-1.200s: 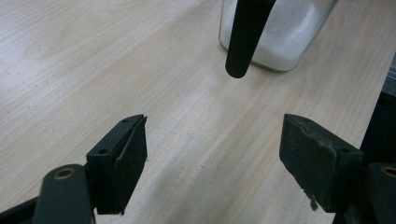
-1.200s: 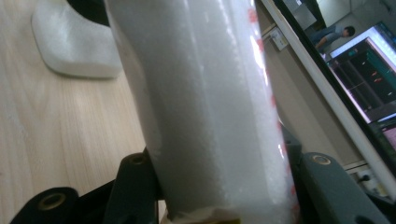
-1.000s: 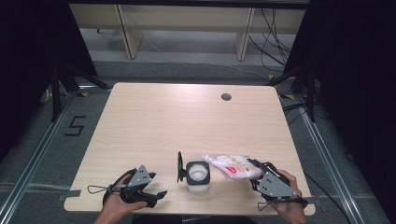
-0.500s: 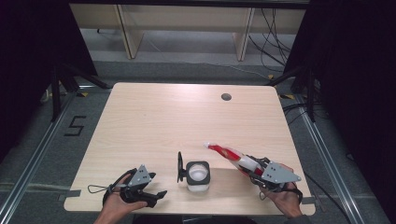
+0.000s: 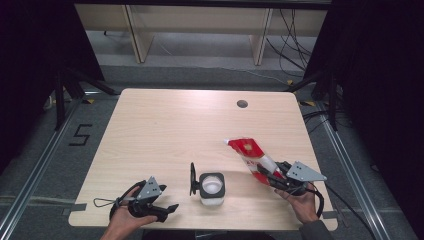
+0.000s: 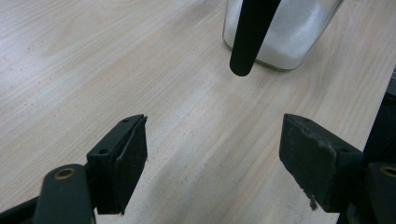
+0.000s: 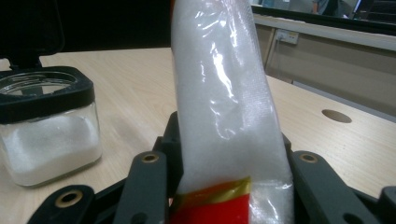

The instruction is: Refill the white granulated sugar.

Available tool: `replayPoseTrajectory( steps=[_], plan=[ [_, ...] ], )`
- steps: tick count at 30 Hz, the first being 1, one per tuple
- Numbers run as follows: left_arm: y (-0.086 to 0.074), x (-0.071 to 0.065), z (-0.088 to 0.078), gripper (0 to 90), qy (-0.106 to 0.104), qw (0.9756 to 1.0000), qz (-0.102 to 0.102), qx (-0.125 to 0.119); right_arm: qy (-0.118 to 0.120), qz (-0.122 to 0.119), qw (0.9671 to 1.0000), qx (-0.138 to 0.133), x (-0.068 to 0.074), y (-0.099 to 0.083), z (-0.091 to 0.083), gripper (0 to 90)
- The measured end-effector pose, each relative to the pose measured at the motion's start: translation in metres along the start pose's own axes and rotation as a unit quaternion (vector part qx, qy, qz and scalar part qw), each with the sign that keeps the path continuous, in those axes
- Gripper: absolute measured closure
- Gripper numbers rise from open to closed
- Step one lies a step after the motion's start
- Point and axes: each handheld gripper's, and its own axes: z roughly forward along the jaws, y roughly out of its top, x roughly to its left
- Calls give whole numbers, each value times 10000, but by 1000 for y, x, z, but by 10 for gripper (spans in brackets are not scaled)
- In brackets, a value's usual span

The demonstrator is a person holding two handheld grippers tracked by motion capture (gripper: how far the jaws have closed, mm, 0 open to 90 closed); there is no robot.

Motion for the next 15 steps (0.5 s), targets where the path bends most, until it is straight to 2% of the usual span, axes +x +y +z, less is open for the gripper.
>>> replayPoseTrajectory(
  steps=[1,2,3,4,5,6,7,8,10,11,13,14,15],
  plan=[
    [1,1,-1,230,18,10000,79,41,-31,87,10000,19,2,-1,-2,634],
    [0,0,0,230,21,10000,43,28,-17,4,10000,-80,0,-3,-1,634],
    [0,-1,0,230,36,10000,-47,23,-96,168,9997,-139,0,-5,-2,635],
    [0,0,-1,230,34,10000,-17,18,-53,101,9998,-151,-3,-6,-4,635],
    [0,-1,-1,230,32,10000,-28,16,20,284,9995,-109,-3,-7,-5,635],
    [0,0,-1,230,42,10000,-26,17,-28,396,9992,-7,-3,-7,-7,635],
    [0,-1,-1,230,19,10000,-56,-5,-194,505,9985,-87,-1,-9,-7,635],
    [0,-1,-1,230,39,10000,-61,9,-33,336,9994,-71,-4,-9,-9,635],
    [0,0,-1,230,26,10000,-30,29,-24,309,9995,11,-3,-9,-10,635],
    [0,1,-2,230,36,10000,71,37,-108,401,9991,-67,-2,-10,-9,635],
    [1,0,-2,230,26,10000,74,2,25,466,9989,-34,-3,-11,-10,635],
    [1,2,-3,230,56,9999,144,63,78,452,9989,-18,-3,-12,-10,635],
    [1,2,-3,230,62,9999,132,57,-15,443,9990,-37,-3,-13,-12,636]
  ],
)
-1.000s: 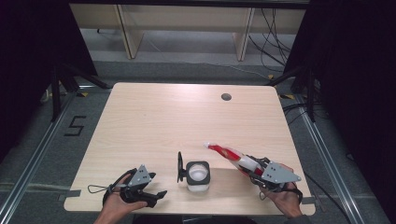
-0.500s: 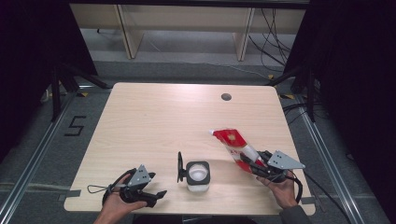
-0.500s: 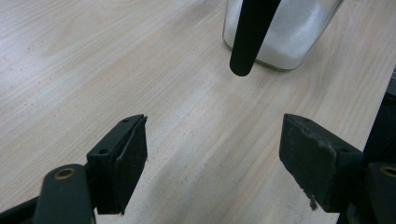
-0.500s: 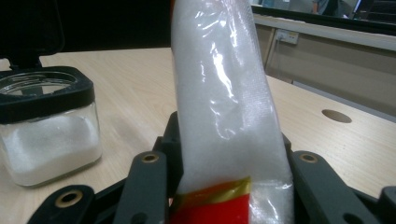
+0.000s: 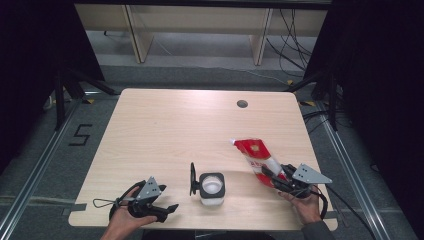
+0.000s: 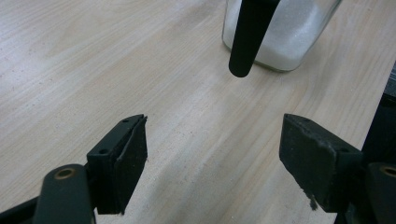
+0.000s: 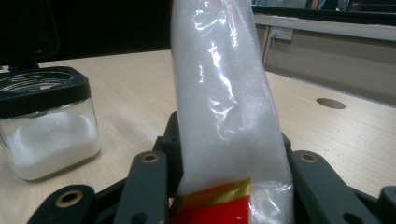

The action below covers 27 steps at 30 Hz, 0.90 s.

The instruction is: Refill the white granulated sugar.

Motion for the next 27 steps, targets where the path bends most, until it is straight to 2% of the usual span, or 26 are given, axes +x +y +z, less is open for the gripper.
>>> replayPoseTrajectory(
  steps=[2,3,4,5,6,7,9,10,11,12,13,14,16,17,21,22,23,24,25,26,27],
  plan=[
    [0,0,0,230,0,10000,-8,-4,11,-70,10000,-30,-3,-2,-2,636],
    [0,0,0,230,3,10000,-11,-1,9,53,10000,69,0,-2,-5,636],
    [0,0,0,230,-2,10000,-28,-13,83,77,9999,-1,-1,-3,-4,637],
    [0,0,1,230,-3,10000,-39,-17,-45,56,10000,-58,-1,-5,-7,637],
    [0,-1,1,230,4,9999,-108,-6,36,114,9999,68,-1,-4,-10,637],
    [-1,-2,1,230,-16,9998,-183,-43,10,182,9998,130,-1,-3,-12,637],
    [0,-2,1,230,-17,9999,-137,-25,-108,-67,9999,30,-3,-4,-13,638],
    [0,-2,1,230,-14,9999,-139,-24,-16,24,10000,11,-2,-4,-13,638],
    [0,-2,1,230,-14,9999,-139,-24,-11,38,9998,181,-1,-3,-15,638],
    [-1,-2,1,230,-17,9999,-146,-24,-99,15,9997,235,0,-2,-14,638],
    [-1,-2,1,230,-11,9998,-171,-28,-57,-85,9999,99,-1,-1,-14,637],
    [-1,-2,1,230,-30,9998,-211,-27,-131,-108,9997,201,1,0,-15,638],
    [-1,-2,1,230,-29,9998,-213,-30,-169,-96,9996,227,3,1,-16,637],
    [-1,-2,1,230,-15,9998,-193,-33,-192,-189,9993,254,2,2,-16,638],
    [-1,-2,1,230,-31,9998,-213,-28,-188,-130,9988,438,6,5,-20,638],
    [-1,-2,1,230,-29,9998,-211,-25,-210,-206,9986,433,6,6,-21,638],
    [-1,-2,1,230,-27,9998,-212,-25,-294,-127,9983,483,9,6,-22,638],
    [-1,-2,1,230,-28,9998,-206,-25,-324,-301,9980,442,8,7,-22,638],
    [-1,-2,1,230,-29,9998,-208,-26,-323,-169,9982,485,11,7,-24,638],
    [-1,-2,1,230,-27,9998,-207,-27,-347,-261,9976,538,10,8,-25,638],
    [-1,-2,1,230,-28,9998,-208,-31,-294,-197,9974,623,11,8,-27,638]
  ],
)
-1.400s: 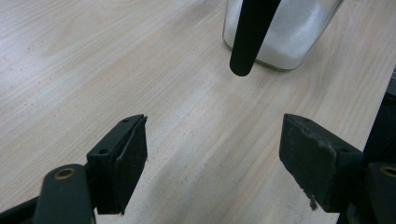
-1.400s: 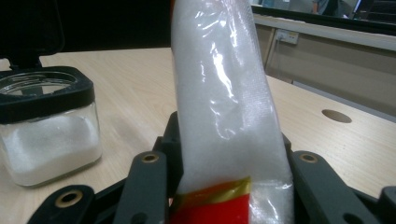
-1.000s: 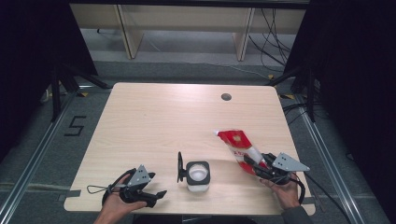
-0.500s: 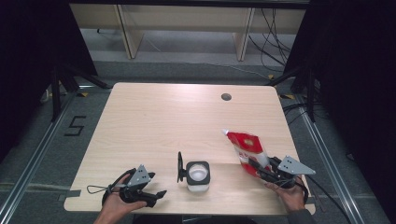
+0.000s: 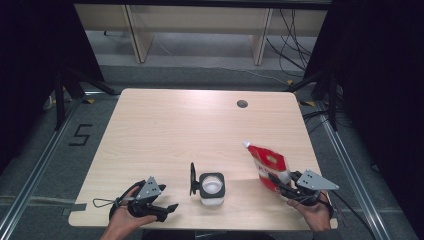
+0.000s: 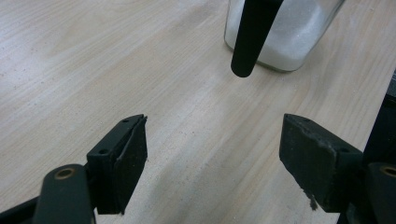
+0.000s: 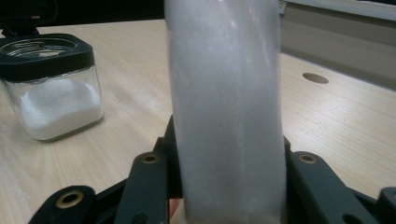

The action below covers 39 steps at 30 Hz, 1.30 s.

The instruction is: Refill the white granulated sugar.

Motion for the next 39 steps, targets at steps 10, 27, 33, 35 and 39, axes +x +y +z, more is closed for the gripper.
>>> replayPoseTrajectory(
  steps=[10,27,33,35,39],
  plan=[
    [0,0,0,230,2,10000,9,5,-149,306,9993,137,-1,-5,-15,638],
    [1,1,1,230,23,9999,134,4,-135,484,9986,-174,-12,-13,-9,639],
    [0,1,1,230,44,10000,20,6,-29,682,9977,-43,-6,-10,-1,637],
    [0,1,1,230,35,10000,41,3,-51,692,9976,-85,-7,-10,-1,636],
    [1,1,0,230,8,10000,45,9,-144,439,9989,58,-9,-10,-2,625]
  ],
)
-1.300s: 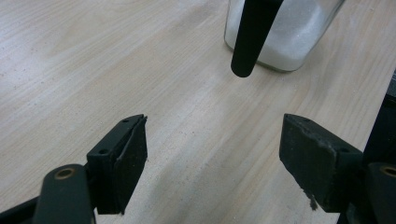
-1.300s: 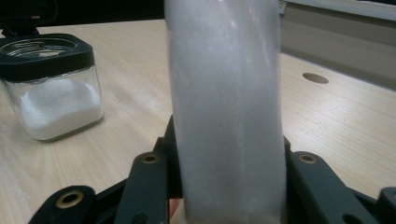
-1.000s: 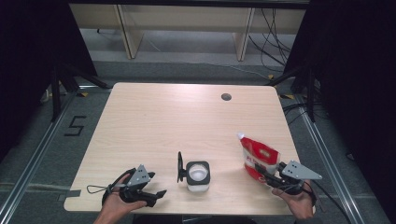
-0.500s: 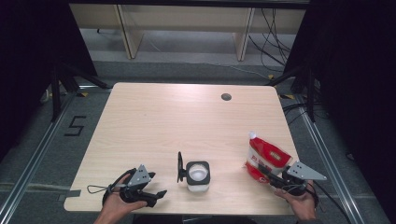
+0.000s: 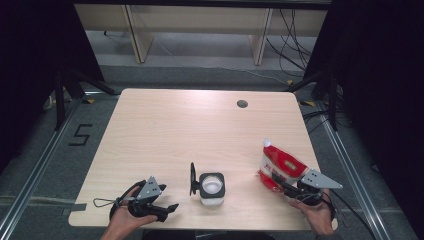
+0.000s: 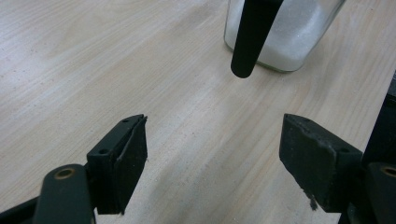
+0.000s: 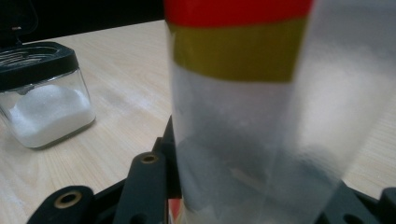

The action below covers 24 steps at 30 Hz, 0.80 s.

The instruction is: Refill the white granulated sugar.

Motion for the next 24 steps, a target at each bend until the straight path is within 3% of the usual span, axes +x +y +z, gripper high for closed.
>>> replayPoseTrajectory(
  steps=[3,5,7,10,12,13,14,16,17,18,20,22,24],
  plan=[
    [0,0,0,230,-3,10000,-16,-3,60,139,9999,-29,2,1,-1,603],
    [0,0,0,230,0,10000,-5,-7,11,17,10000,-49,2,1,-2,587],
    [0,0,0,230,6,10000,-3,-8,2,162,9999,36,5,1,-5,567],
    [0,0,0,230,-3,10000,-22,-6,-46,96,9999,2,4,1,-6,540],
    [0,0,0,230,9,10000,-13,-16,-34,188,9998,34,5,2,-8,497],
    [1,2,0,230,34,10000,92,-18,-75,211,9997,3,5,2,-8,475],
    [0,0,-1,230,17,10000,-39,-18,-118,213,9997,36,5,3,-9,454],
    [0,1,-1,230,35,10000,-15,-44,-100,246,9996,-17,5,3,-11,410],
    [0,1,-1,230,58,9999,-48,-74,-163,414,9990,-8,6,4,-13,379],
    [0,1,-1,230,30,10000,-42,-63,-197,311,9993,12,4,4,-14,348],
    [1,1,-2,230,32,9999,-91,-92,-238,552,9982,-59,5,5,-18,327],
    [1,1,-2,230,27,9999,-80,-103,-341,513,9980,-105,5,5,-21,291],
    [2,2,-3,229,14,10000,-24,-93,-477,421,9980,29,5,6,-27,275]
  ],
)
